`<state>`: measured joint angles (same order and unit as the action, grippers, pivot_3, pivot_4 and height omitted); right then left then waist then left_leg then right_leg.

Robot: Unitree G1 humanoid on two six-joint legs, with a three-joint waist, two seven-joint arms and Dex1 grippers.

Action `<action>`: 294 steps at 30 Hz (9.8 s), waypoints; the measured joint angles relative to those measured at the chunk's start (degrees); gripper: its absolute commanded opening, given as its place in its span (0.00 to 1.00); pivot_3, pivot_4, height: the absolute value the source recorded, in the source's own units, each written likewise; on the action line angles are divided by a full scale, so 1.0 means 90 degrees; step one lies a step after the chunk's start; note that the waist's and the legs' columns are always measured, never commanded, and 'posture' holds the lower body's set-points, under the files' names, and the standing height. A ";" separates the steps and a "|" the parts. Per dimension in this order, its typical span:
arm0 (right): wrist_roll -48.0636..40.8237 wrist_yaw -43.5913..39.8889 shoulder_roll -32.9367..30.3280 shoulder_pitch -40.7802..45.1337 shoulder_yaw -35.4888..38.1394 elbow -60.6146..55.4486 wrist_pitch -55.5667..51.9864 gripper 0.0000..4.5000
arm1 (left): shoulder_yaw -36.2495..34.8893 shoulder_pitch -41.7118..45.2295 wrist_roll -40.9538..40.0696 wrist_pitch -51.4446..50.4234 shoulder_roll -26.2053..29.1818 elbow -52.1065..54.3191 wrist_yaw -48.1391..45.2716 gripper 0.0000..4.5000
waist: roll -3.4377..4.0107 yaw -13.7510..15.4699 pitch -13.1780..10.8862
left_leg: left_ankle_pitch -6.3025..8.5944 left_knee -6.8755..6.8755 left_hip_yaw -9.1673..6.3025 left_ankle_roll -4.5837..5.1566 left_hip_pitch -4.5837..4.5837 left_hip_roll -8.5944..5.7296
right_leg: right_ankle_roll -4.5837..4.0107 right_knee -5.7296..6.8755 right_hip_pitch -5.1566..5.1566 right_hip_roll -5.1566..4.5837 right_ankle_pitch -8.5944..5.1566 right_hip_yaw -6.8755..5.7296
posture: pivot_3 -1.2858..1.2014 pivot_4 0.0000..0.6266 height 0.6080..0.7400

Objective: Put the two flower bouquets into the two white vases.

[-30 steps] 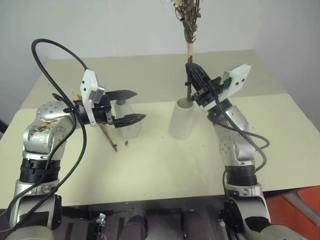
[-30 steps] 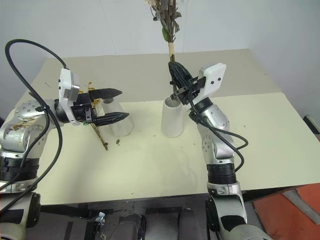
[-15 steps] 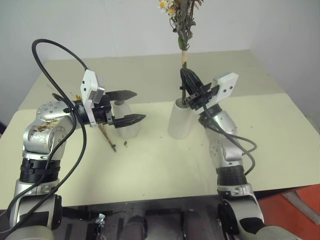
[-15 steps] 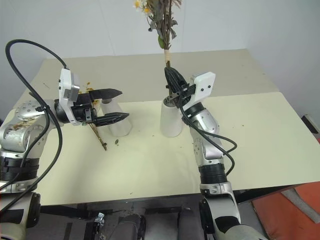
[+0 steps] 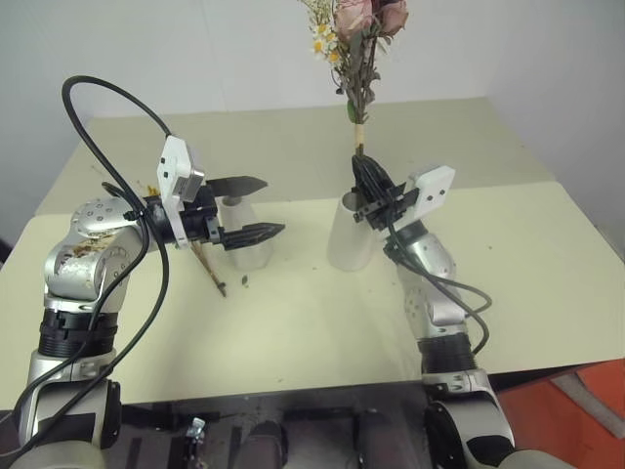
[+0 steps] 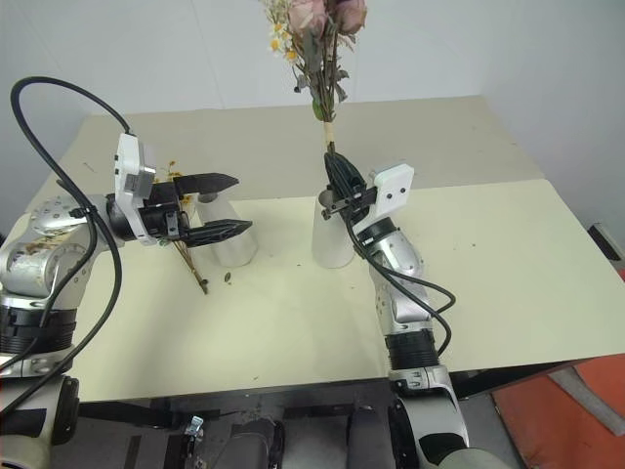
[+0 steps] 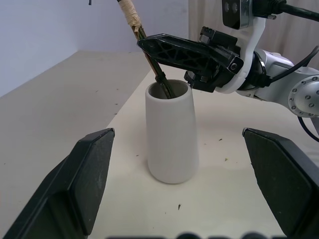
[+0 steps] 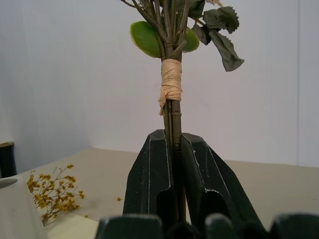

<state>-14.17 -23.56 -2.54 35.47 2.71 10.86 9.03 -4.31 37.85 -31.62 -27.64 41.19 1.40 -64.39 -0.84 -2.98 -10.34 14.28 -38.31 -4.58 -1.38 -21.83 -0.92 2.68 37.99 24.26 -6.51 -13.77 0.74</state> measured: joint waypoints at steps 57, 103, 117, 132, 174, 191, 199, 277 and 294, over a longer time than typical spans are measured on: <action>0.0171 -0.0093 -0.0348 -0.0839 -0.0211 -0.0343 0.0253 0.99 | -0.0002 0.0056 0.0099 0.0046 0.0010 -0.0229 -0.0088 1.00 | -0.0002 -0.0090 -0.0001 | 0.0000 0.0000 0.0000 0.0000 -0.0001 0.0000 | 0.0001 -0.0002 -0.0002 0.0000 0.0000 0.0003 | 0.52 0.24 1.00; -0.2447 -0.4617 -0.4063 -0.0204 -0.0036 -0.2371 -0.3751 0.99 | -0.1763 0.0775 0.0525 -0.7169 -0.1255 -0.0367 0.6804 1.00 | -0.0092 0.0141 -0.0052 | -0.0006 -0.0020 0.0012 -0.0009 -0.0021 0.0031 | 0.0001 -0.0054 -0.0008 0.0027 0.0050 -0.0003 | 0.52 0.24 1.00; -0.2445 -0.4677 -0.4014 -0.0100 -0.0012 -0.2388 -0.3737 1.00 | -0.1539 0.1817 0.1422 -0.5535 -0.1756 -0.3077 0.6756 0.74 | -0.0092 0.0226 -0.0052 | -0.0035 -0.0035 0.0013 -0.0034 -0.0016 0.0029 | 0.0017 -0.0060 -0.0024 0.0026 0.0094 -0.0003 | 0.52 0.24 1.00; -0.2452 -0.4602 -0.3944 -0.0205 -0.0015 -0.2482 -0.3737 1.00 | -0.1492 0.2002 0.1620 -0.5111 -0.1499 -0.3760 0.6588 0.00 | -0.0092 0.0217 -0.0052 | -0.0071 -0.0042 0.0014 -0.0036 -0.0051 0.0027 | 0.0031 -0.0108 -0.0013 0.0027 0.0156 0.0000 | 0.52 0.24 1.00; -0.2007 -0.3612 -0.3575 -0.0117 -0.0300 -0.2528 -0.4027 1.00 | -0.1453 0.1551 -0.0492 -0.0417 -0.1410 -0.1571 0.1778 0.00 | -0.0095 0.0192 -0.0054 | -0.0072 -0.0039 0.0016 -0.0032 -0.0065 0.0030 | 0.0028 -0.0132 -0.0010 0.0029 0.0163 -0.0002 | 0.52 0.24 1.00; -0.2014 -0.3453 -0.3575 -0.0290 -0.0298 -0.2752 -0.4078 1.00 | -0.1352 0.1820 -0.0362 -0.0055 -0.1333 -0.2213 0.1707 0.00 | -0.0095 0.0195 -0.0054 | -0.0072 -0.0039 0.0016 -0.0031 -0.0064 0.0031 | 0.0028 -0.0131 -0.0010 0.0030 0.0163 -0.0002 | 0.52 0.24 1.00; -0.2013 -0.3425 -0.3524 -0.0290 -0.0298 -0.2753 -0.4081 1.00 | -0.1199 0.1798 -0.0090 0.0261 -0.1342 -0.2537 0.1647 0.00 | -0.0095 0.0195 -0.0054 | -0.0072 -0.0039 0.0016 -0.0031 -0.0065 0.0031 | 0.0028 -0.0132 -0.0010 0.0030 0.0163 -0.0002 | 0.52 0.24 1.00; -0.2056 -0.3404 -0.3531 -0.0491 -0.0286 -0.2838 -0.4128 1.00 | -0.1696 -0.1734 -0.1172 -0.0883 0.0117 0.1020 0.1327 0.99 | -0.0091 0.0183 -0.0056 | -0.0072 -0.0037 0.0028 -0.0030 -0.0060 0.0073 | 0.0023 -0.0137 -0.0010 0.0066 0.0162 -0.0001 | 0.52 0.24 1.00; -0.2039 -0.3336 -0.3932 -0.0832 -0.0118 -0.2724 -0.4130 1.00 | -0.1696 -0.2201 -0.1469 -0.0727 0.0696 0.1290 -0.0063 0.99 | -0.0087 0.0202 -0.0059 | -0.0073 -0.0038 0.0041 -0.0030 -0.0051 0.0142 | 0.0013 -0.0140 -0.0005 0.0137 0.0155 0.0005 | 0.52 0.24 1.00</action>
<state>-32.52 -53.58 -37.93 27.98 1.64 -13.66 -28.13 -19.57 18.05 -44.84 -34.18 47.46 13.01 -64.96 -1.62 -1.16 -10.87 13.63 -38.65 -4.21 -1.65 -22.29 0.36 2.80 36.72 24.21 -5.27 -12.38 0.78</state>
